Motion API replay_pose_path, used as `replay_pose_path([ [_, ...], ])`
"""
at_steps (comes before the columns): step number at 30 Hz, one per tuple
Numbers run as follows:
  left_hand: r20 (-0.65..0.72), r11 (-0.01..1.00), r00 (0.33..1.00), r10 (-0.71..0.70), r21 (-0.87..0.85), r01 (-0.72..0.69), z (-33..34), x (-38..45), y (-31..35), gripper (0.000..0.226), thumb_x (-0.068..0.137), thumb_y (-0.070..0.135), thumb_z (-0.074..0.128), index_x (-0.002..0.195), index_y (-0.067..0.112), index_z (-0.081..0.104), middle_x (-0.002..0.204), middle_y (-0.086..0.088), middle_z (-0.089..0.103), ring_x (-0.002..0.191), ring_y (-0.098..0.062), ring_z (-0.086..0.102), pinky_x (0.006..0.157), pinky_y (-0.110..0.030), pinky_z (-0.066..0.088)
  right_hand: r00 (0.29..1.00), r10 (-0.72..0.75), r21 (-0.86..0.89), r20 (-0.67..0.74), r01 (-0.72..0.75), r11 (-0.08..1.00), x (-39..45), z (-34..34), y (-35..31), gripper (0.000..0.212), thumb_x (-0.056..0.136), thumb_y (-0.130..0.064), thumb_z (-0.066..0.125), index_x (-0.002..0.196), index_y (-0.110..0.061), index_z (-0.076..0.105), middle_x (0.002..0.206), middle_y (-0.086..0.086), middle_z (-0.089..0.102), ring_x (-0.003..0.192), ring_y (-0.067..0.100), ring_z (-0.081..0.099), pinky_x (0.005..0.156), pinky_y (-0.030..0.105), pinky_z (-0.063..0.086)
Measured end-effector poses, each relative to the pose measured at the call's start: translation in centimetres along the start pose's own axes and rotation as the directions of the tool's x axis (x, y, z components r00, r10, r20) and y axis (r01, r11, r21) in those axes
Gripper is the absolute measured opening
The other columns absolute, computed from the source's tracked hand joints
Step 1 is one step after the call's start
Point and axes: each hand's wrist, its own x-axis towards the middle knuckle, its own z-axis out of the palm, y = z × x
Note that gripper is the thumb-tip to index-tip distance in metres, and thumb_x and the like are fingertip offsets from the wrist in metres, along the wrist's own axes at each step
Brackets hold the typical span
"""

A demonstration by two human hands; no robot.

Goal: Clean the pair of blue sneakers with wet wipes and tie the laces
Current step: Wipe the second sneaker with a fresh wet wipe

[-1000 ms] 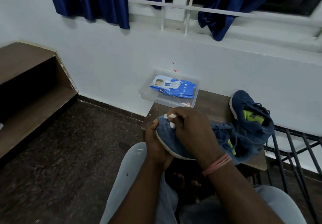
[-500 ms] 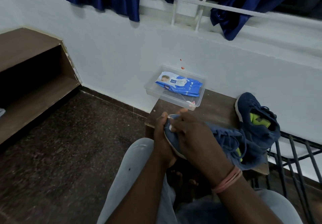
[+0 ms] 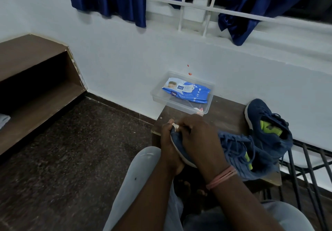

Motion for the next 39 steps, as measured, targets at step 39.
replay_pose_path([
  [39,-0.077,0.996,0.997,-0.015,0.087,0.022,-2.0,1.4,-0.2,0.055,0.098,0.046,0.044,0.111,0.0,0.071,0.098,-0.015,0.071,0.083,-0.022,0.071,0.077,-0.03,0.058,0.986,-0.044,0.143,0.161,0.02,0.989,-4.9,1.5,2.5,0.012,0.093,-0.013,0.065,0.093,-0.024,0.07,0.092,-0.016,0.063,0.085,-0.008,0.052,0.081,0.003,0.037],
])
